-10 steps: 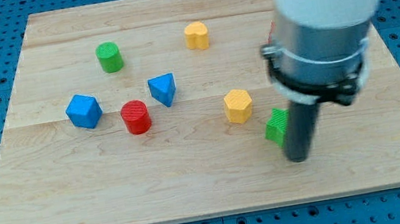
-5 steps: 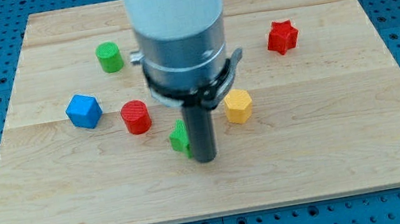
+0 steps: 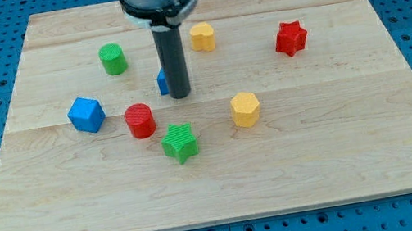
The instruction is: Keep red circle and green star below blue triangle
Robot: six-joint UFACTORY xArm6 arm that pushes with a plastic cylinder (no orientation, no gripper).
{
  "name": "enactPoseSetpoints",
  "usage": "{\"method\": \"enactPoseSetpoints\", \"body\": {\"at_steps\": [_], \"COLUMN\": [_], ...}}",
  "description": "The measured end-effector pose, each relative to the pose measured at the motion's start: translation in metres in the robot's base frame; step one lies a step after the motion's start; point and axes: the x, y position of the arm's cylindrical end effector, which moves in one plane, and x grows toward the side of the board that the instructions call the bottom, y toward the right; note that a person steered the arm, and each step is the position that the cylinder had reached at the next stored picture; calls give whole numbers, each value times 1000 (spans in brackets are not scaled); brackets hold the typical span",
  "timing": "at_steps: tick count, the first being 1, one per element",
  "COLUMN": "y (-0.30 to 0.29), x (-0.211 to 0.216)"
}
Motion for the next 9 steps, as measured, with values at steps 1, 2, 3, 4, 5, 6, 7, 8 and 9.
{"method": "enactPoseSetpoints", "body": {"at_steps": [1,2,3,4,5,6,7,8,9], "y": [-52,-35,-35,-90,-54,-27,-13,25,51], "x": [9,10,19,23,28,57,81,51,23]}}
